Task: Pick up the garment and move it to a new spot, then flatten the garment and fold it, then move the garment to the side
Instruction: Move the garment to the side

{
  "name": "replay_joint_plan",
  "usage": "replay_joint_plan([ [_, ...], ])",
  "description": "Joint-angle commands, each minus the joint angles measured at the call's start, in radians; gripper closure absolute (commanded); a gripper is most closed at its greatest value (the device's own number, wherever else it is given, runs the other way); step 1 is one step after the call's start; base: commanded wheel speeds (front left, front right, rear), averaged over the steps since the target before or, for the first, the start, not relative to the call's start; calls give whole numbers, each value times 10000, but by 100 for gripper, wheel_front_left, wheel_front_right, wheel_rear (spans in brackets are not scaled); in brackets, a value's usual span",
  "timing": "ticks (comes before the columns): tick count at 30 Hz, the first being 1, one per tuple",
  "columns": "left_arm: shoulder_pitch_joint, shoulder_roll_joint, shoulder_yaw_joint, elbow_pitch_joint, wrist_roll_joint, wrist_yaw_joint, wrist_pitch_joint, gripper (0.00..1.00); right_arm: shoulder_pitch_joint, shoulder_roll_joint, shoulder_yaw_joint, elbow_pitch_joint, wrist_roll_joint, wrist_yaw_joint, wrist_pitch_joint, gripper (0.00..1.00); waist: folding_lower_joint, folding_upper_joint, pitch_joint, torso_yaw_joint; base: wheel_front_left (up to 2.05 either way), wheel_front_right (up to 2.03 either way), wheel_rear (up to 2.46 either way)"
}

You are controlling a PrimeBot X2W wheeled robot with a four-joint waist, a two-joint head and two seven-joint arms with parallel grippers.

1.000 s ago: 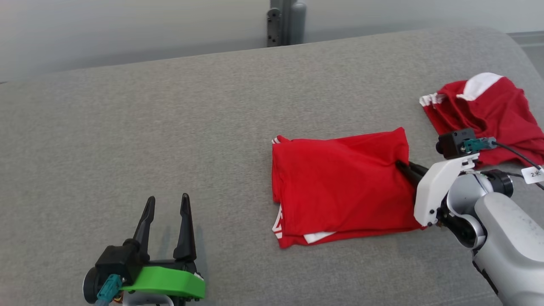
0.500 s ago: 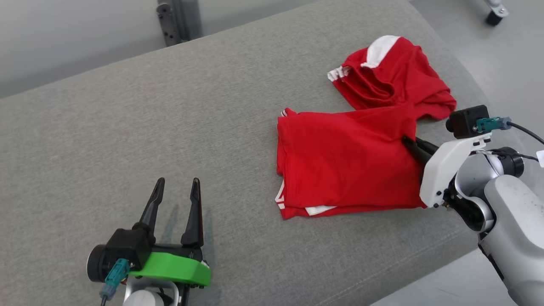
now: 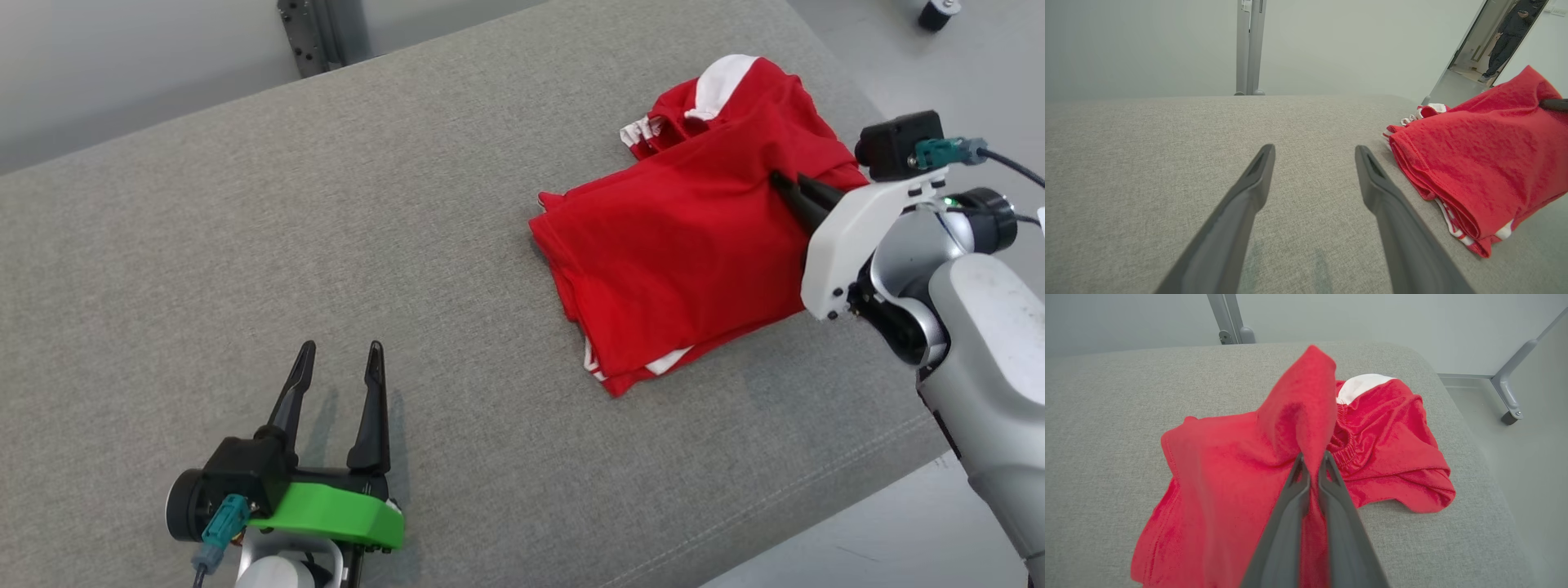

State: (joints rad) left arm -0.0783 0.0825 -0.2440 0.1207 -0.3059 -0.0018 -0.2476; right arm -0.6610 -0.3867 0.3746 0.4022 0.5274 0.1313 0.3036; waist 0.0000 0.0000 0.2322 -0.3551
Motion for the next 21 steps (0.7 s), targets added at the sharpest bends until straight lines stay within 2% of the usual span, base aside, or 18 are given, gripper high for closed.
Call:
replay_joint_plan([
  [1, -148, 48, 2, -12, -29, 29, -28, 0, -380, -27, -26, 138, -196, -10, -30, 100, 0, 0, -28, 380, 0, 0, 0],
  [6, -165, 10, -35, 26, -99, 67, -64, 0, -1227, -232, -171, 944, -611, -10, -15, 100, 0, 0, 5, 948, 0, 0, 0],
  [16, -193, -44, -102, -70, -69, 101, -122, 0, -1986, -1578, -300, 1785, -937, -10, 351, 100, 0, 0, 158, 1746, 0, 0, 0],
  [21, -311, -15, -144, -88, -16, 47, -142, 0, -2246, -1962, -690, 2241, -1064, -10, 423, 100, 0, 0, 367, 1953, 0, 0, 0],
])
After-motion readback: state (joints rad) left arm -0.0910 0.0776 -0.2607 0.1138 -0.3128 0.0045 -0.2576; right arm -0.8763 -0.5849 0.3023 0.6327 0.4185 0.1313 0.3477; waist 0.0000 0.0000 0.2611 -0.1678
